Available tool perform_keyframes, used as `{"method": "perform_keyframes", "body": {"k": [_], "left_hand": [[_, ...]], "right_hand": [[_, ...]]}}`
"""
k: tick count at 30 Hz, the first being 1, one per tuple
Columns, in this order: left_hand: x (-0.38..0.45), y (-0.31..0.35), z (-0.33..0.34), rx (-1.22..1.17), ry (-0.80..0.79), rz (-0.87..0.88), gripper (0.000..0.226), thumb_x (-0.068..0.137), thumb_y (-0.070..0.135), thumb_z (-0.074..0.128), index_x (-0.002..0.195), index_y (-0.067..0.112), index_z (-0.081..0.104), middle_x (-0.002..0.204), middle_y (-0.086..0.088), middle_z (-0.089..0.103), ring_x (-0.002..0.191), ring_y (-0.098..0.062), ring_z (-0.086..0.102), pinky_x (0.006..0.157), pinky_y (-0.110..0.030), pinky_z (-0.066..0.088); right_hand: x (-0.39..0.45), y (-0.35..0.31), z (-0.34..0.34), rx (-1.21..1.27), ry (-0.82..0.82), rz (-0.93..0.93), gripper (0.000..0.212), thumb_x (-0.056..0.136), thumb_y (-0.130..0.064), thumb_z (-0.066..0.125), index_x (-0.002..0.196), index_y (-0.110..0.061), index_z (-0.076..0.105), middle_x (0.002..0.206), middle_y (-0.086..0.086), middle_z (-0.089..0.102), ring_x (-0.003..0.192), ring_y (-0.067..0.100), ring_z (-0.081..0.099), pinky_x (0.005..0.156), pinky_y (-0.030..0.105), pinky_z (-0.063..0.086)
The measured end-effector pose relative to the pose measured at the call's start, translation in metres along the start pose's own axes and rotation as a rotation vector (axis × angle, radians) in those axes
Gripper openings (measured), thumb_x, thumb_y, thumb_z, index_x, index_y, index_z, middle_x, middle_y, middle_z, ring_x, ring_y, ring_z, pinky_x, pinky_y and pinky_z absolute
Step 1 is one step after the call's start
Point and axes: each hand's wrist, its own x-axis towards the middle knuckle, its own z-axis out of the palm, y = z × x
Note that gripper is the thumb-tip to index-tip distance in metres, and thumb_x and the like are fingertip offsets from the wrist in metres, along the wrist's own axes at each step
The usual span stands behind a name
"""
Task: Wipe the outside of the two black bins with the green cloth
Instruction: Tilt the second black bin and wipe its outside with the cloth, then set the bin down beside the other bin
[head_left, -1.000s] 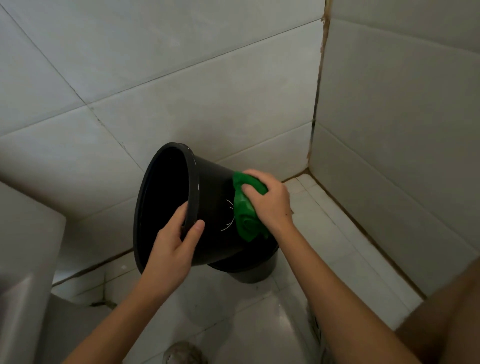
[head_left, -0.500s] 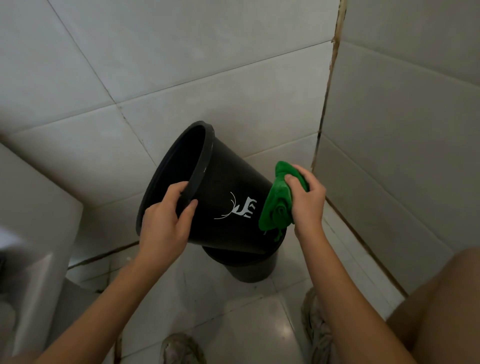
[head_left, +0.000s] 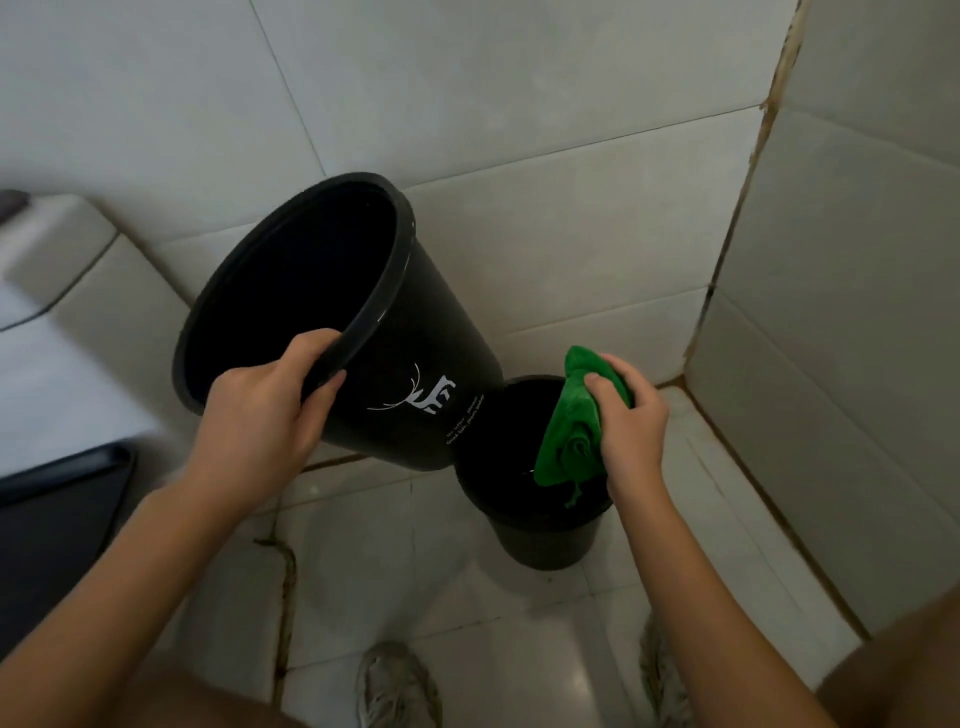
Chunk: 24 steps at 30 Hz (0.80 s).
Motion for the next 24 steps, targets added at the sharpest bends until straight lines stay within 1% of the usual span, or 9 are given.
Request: {"method": "perform_keyframes", "body": {"k": [1,4,6,9,11,13,18,21,24], "left_hand": [[-0.003,-0.006,-0.004,0.032,-0.015,0.031,0.033,0.09,0.023,0.045,0.117,0.005,0.052,0.063,-0.01,0.066,0.044,-0.028,0.06,0.045,-0.018,0.031],[-0.019,-0.024,-0.007,0.111,-0.077,0.13,0.033,0.089,0.022,0.044,0.116,0.005,0.052,0.067,-0.011,0.068,0.049,-0.029,0.065,0.043,-0.028,0.044],[-0.031,-0.035,-0.004,0.141,-0.126,0.187,0.032,0.089,0.021,0.044,0.115,0.006,0.053,0.072,-0.011,0.07,0.054,-0.029,0.067,0.042,-0.03,0.048],[-0.05,-0.053,0.012,0.158,-0.181,0.257,0.03,0.089,0.021,0.046,0.113,0.005,0.055,0.078,-0.011,0.071,0.059,-0.027,0.069,0.043,-0.029,0.048],[-0.064,-0.065,0.03,0.146,-0.225,0.281,0.031,0.09,0.021,0.047,0.116,0.004,0.054,0.085,-0.013,0.072,0.064,-0.027,0.071,0.045,-0.031,0.052],[-0.077,-0.076,0.053,0.136,-0.282,0.305,0.035,0.089,0.017,0.047,0.12,0.002,0.05,0.088,-0.015,0.072,0.068,-0.028,0.071,0.047,-0.033,0.055],[-0.098,-0.094,0.118,0.171,-0.411,0.42,0.042,0.081,0.005,0.04,0.122,-0.002,0.044,0.078,-0.014,0.069,0.061,-0.026,0.067,0.045,-0.031,0.053],[-0.109,-0.1,0.149,0.15,-0.472,0.41,0.044,0.08,0.005,0.037,0.123,-0.001,0.042,0.078,-0.013,0.069,0.059,-0.026,0.066,0.045,-0.03,0.052],[-0.12,-0.11,0.17,0.145,-0.502,0.393,0.043,0.078,0.002,0.041,0.121,-0.001,0.042,0.075,-0.012,0.069,0.054,-0.025,0.064,0.042,-0.028,0.05]], "right_hand": [[-0.002,0.003,0.007,-0.015,-0.023,-0.001,0.02,0.089,-0.01,0.063,0.096,-0.028,0.068,0.095,-0.005,0.069,0.091,0.016,0.066,0.071,0.023,0.052],[-0.01,0.011,0.022,-0.028,-0.062,0.013,0.023,0.089,-0.013,0.064,0.092,-0.036,0.069,0.098,-0.004,0.07,0.094,0.018,0.066,0.073,0.027,0.053],[-0.014,0.017,0.028,-0.039,-0.07,0.024,0.025,0.089,-0.014,0.064,0.089,-0.039,0.069,0.101,-0.002,0.07,0.096,0.019,0.066,0.077,0.03,0.054],[-0.019,0.025,0.035,-0.049,-0.079,0.045,0.026,0.089,-0.012,0.064,0.091,-0.038,0.068,0.102,-0.004,0.07,0.097,0.017,0.066,0.081,0.031,0.054],[-0.022,0.03,0.037,-0.067,-0.091,0.045,0.024,0.089,-0.012,0.063,0.095,-0.035,0.069,0.101,-0.007,0.07,0.097,0.014,0.065,0.081,0.03,0.054],[-0.022,0.037,0.04,-0.089,-0.103,0.051,0.022,0.09,-0.013,0.063,0.098,-0.032,0.07,0.102,-0.005,0.07,0.097,0.014,0.065,0.082,0.031,0.054],[-0.023,0.057,0.045,-0.118,-0.109,0.094,0.022,0.09,-0.013,0.062,0.099,-0.032,0.069,0.104,-0.003,0.07,0.097,0.015,0.066,0.081,0.034,0.056],[-0.022,0.069,0.047,-0.117,-0.099,0.132,0.022,0.09,-0.013,0.062,0.097,-0.033,0.069,0.101,-0.005,0.07,0.092,0.014,0.067,0.074,0.029,0.055],[-0.019,0.081,0.046,-0.147,-0.082,0.141,0.022,0.089,-0.012,0.063,0.097,-0.032,0.07,0.1,-0.004,0.07,0.092,0.016,0.067,0.078,0.033,0.056]]}}
